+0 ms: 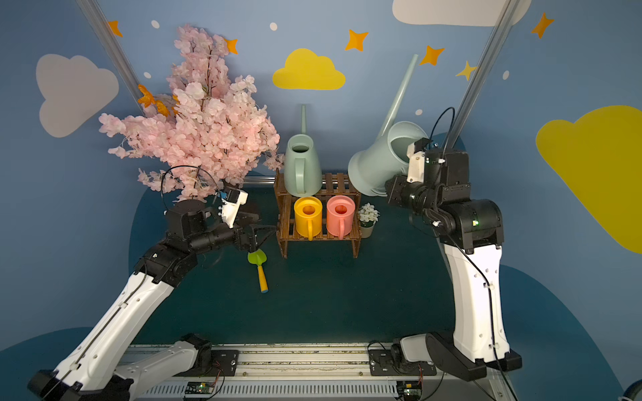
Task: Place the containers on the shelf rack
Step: 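Place the container on the shelf.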
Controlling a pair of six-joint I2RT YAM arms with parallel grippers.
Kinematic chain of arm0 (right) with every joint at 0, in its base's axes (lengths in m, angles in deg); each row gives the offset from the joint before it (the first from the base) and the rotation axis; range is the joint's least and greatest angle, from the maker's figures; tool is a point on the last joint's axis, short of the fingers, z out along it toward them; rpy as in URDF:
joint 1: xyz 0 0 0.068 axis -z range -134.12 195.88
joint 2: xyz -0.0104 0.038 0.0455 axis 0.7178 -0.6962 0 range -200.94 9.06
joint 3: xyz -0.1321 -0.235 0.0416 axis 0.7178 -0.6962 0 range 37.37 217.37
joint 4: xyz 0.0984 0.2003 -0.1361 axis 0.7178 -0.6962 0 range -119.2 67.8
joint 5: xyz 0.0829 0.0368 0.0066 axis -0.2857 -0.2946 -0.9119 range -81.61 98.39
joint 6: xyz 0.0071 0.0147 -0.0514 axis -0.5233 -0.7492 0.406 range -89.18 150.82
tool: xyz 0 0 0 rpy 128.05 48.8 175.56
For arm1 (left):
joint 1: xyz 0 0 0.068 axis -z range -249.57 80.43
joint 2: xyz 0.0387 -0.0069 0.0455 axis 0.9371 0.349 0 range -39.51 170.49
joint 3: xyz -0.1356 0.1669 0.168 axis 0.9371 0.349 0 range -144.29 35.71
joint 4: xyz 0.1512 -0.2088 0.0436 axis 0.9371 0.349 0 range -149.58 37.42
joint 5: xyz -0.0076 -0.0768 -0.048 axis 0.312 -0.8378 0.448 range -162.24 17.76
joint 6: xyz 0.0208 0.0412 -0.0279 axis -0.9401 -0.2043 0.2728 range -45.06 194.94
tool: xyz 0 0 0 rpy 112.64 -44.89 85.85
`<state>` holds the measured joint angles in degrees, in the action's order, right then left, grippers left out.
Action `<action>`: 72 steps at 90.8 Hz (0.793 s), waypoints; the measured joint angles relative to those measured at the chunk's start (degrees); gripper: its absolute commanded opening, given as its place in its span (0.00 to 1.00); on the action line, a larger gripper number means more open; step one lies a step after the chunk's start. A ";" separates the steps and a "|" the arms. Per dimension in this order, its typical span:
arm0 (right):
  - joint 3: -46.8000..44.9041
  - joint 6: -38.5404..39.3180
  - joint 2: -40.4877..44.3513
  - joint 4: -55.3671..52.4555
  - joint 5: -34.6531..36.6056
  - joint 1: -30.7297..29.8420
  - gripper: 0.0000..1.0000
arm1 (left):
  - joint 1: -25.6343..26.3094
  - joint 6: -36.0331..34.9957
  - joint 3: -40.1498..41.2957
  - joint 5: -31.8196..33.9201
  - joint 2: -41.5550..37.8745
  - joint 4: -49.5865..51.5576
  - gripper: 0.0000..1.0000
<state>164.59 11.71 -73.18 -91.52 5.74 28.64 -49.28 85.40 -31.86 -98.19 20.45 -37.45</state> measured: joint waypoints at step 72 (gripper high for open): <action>15.41 2.25 -18.60 -5.33 5.95 -9.62 0.05 | -0.37 0.07 0.81 0.02 -0.85 0.02 1.00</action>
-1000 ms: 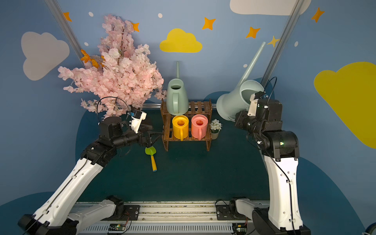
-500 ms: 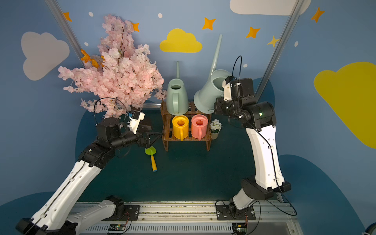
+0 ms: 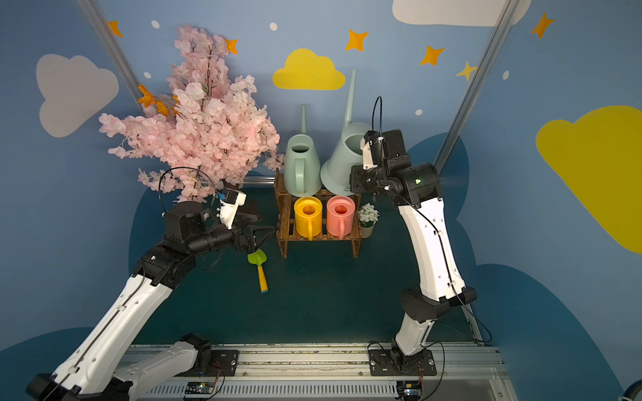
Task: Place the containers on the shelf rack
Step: 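Place the container on the shelf.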
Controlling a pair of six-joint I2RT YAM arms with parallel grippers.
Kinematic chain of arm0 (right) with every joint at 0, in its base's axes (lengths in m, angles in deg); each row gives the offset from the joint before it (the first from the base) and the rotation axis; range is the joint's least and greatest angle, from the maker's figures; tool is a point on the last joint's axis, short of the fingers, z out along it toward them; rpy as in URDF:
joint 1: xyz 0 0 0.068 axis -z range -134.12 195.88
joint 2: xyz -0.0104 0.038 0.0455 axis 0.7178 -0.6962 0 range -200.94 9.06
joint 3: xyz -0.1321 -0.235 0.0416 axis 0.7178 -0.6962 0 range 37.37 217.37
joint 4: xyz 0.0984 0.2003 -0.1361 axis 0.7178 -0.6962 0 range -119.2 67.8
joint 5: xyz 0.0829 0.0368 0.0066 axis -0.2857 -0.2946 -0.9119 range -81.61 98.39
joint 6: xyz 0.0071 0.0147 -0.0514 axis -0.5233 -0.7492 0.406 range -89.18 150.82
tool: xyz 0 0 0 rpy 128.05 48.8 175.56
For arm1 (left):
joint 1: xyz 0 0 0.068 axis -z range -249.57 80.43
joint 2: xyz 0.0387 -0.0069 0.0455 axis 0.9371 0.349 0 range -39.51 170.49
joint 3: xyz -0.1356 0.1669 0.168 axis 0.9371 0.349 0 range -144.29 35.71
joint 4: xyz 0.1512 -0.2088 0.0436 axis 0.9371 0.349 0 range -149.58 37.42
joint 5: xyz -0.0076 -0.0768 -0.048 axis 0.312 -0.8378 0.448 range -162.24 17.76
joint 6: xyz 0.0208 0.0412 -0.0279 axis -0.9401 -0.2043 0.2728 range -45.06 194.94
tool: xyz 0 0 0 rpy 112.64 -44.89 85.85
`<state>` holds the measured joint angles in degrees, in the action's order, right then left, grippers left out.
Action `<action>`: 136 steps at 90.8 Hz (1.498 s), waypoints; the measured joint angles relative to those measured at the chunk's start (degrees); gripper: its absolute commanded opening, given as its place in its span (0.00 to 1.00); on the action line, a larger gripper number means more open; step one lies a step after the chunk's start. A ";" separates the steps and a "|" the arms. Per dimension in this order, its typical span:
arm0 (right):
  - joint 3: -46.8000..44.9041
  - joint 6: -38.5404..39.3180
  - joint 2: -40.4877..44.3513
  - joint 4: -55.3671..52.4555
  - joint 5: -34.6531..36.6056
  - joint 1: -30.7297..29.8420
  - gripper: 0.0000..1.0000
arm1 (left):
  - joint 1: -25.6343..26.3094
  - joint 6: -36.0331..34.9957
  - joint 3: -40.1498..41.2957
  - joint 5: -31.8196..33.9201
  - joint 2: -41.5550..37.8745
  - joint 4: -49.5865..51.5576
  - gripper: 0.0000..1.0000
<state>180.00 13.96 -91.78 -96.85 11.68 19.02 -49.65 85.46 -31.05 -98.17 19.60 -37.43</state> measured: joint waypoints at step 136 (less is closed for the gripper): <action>1.60 0.37 -5.05 0.87 9.86 -4.37 0.14 | -0.04 0.02 0.87 -0.07 -0.22 -0.04 1.00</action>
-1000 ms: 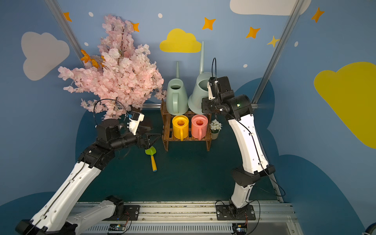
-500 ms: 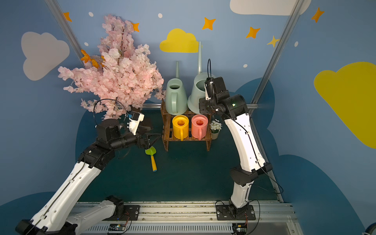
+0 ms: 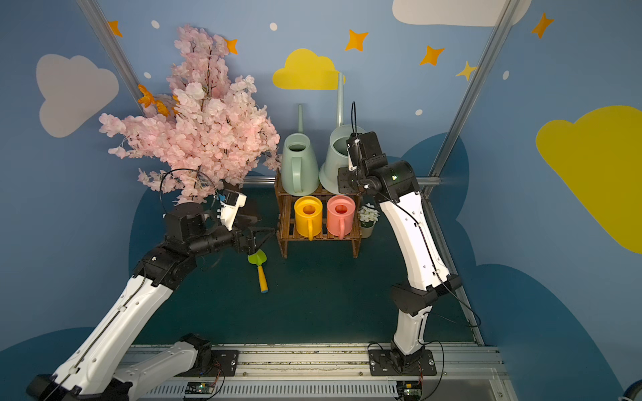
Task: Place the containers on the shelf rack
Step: 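Place the container on the shelf.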
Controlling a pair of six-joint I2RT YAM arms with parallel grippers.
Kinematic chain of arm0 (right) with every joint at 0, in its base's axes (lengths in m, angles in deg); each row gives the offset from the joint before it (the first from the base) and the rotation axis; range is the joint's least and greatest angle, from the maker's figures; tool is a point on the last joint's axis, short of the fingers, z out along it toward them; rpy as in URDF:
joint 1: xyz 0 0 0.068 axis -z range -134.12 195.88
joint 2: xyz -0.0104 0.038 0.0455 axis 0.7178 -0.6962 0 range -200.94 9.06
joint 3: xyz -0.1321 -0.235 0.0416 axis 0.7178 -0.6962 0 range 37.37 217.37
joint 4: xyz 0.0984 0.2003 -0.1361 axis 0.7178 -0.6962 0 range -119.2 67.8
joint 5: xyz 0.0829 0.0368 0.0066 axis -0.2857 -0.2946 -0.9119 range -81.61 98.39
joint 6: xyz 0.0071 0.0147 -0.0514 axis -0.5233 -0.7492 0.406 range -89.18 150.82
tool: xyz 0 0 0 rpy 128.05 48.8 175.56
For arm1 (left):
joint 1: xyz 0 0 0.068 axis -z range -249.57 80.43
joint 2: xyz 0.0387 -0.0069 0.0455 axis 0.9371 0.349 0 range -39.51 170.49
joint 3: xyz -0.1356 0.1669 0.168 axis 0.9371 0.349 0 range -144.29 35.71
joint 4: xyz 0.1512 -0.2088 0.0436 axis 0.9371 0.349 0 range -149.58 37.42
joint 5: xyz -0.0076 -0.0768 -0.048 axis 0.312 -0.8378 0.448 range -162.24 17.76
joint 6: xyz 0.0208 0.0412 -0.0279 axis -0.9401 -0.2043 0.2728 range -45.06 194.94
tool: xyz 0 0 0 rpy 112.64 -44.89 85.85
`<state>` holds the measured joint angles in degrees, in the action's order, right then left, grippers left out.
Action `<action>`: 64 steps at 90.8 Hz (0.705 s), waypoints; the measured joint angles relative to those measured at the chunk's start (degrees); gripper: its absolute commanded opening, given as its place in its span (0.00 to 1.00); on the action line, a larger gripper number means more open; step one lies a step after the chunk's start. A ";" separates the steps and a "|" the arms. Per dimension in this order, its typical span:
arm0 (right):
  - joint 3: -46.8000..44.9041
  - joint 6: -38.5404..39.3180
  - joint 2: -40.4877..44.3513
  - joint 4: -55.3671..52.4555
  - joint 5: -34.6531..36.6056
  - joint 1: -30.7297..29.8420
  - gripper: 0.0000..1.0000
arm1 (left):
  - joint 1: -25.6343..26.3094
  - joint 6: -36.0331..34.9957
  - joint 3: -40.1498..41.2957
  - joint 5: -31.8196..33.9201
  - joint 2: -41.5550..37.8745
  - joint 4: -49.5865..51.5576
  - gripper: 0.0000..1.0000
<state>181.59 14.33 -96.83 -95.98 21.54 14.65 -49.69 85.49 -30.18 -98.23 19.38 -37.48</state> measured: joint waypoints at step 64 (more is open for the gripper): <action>0.74 -0.24 -0.83 0.00 0.42 -0.13 0.12 | 0.00 0.02 0.55 -0.17 0.50 -0.50 1.00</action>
<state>182.34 14.09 -97.66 -95.98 21.96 14.52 -49.69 85.51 -29.63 -98.41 19.89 -37.98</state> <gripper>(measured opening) 0.216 0.999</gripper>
